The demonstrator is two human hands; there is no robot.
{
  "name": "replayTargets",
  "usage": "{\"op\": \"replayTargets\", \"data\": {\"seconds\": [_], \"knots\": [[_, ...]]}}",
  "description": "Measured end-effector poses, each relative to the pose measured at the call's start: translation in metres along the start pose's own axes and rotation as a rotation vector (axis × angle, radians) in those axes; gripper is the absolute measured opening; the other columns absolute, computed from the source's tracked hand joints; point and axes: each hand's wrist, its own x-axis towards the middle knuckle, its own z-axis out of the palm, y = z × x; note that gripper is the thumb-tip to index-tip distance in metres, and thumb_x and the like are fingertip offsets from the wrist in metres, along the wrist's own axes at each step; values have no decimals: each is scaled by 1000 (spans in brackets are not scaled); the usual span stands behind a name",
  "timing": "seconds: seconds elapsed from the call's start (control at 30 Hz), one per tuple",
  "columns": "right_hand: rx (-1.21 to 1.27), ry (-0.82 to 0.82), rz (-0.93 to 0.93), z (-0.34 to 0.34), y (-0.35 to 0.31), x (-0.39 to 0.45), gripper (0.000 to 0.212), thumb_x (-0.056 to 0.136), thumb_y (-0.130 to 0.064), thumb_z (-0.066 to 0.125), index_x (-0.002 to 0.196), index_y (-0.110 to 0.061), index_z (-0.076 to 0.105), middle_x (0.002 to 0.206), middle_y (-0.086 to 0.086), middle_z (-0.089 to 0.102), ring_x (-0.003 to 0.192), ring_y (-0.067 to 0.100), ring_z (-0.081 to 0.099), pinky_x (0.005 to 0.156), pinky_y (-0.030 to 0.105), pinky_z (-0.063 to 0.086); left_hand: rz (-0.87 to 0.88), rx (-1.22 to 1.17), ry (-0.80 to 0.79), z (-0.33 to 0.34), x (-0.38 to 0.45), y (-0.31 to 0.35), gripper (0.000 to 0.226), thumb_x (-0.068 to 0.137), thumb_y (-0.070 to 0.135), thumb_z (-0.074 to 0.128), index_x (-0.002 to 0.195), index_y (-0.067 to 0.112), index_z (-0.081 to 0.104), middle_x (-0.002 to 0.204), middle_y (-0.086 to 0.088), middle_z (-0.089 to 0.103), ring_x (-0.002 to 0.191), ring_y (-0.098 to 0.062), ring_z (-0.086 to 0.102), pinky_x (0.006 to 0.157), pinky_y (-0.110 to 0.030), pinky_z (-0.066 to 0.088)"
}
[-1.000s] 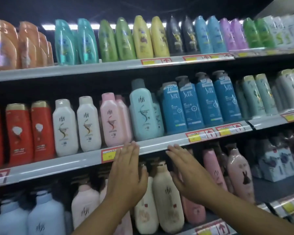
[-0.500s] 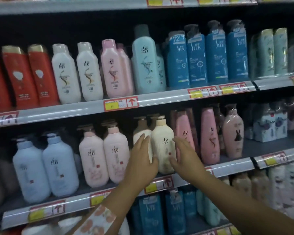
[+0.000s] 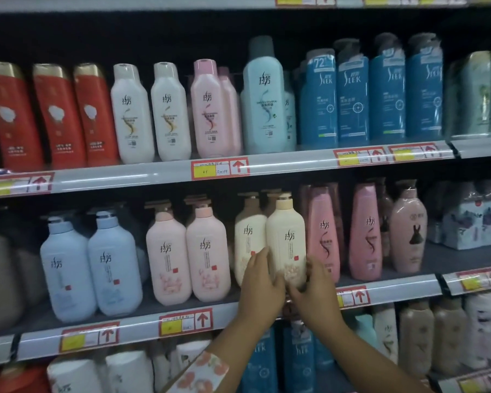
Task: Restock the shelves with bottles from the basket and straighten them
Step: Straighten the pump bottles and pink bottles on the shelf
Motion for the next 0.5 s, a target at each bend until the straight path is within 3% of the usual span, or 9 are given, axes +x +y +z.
{"op": "replayTargets", "data": {"seconds": [0.17, 0.5], "knots": [[5, 43, 32, 7, 3, 0, 43, 80, -24, 82, 114, -21, 57, 105, -10, 57, 98, 8, 56, 79, 24, 51, -55, -52, 87, 16, 6, -1, 50, 91, 20, 63, 139, 21, 49, 125, 5, 56, 117, -15, 58, 99, -41, 54], [23, 92, 90, 14, 4, 1, 48, 77, -24, 85, 116, -20, 56, 107, -6, 51, 94, 6, 50, 71, 17, 40, -83, -9, 113, 16, 14, 5, 31, 88, 17, 71, 117, 23, 59, 110, 9, 59, 103, -10, 62, 92, -34, 56]]}}
